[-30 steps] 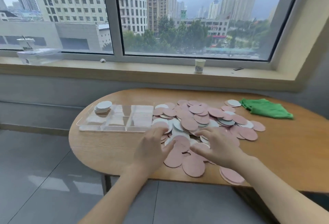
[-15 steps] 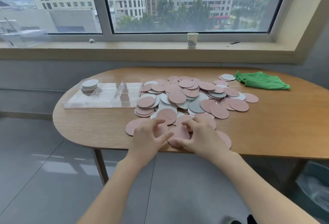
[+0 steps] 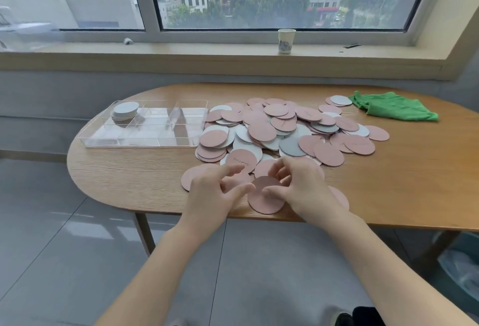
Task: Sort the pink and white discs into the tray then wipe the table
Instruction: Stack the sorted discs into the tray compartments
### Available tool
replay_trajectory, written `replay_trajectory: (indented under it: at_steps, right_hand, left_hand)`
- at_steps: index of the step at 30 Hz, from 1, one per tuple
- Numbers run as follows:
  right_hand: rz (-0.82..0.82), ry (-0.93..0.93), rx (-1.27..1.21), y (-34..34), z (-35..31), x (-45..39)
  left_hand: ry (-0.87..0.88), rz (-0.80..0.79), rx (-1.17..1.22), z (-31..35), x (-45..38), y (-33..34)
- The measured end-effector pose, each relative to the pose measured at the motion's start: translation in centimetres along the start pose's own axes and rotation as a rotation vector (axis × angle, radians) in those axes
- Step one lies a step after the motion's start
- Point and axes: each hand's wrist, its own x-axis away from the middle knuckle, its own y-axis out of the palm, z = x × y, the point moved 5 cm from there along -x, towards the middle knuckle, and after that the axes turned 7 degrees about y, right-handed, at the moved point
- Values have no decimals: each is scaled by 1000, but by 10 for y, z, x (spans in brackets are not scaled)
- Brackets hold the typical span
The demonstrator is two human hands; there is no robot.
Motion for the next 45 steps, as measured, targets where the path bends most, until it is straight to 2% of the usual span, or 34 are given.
replay_trajectory:
  at_steps: [4,8,10,12,14,17,20,24,28,38,45]
  right_hand:
    - [-53,-11,-370,-15,-5,5]
    - [-149,-98,-670,-12,-18,12]
    - [-143,-100,-702,-8,-21,13]
    - [-108,-69,-692,-10,-19,14]
    - [-24,-51,-636,-21,-12,14]
    - [85,-22,-338,-52,7,14]
    - [39,62,-28,-73,31,17]
    - [4,125,145,-90,53,28]
    - [-61,151,192,-93,64,33]
    - [-53,163,127,-89,68,25]
    - [-123,162,117,-83,65,26]
  left_hand:
    - [-47,7,209,4,0,-2]
    - [-115,-208,482,10,0,6]
    - [-148,-311,662,19,4,16]
    - [-228,-302,926,28,6,24]
    - [-304,-244,1055,32,5,27]
    - [-362,-204,1107,35,1,28]
    - [-398,-194,1165,39,0,35]
    - [-473,-173,1180,45,0,52]
    - [-495,-186,1169,51,1,70]
    - [-541,-166,1145,52,0,83]
    - [-561,-133,1097,52,-1,85]
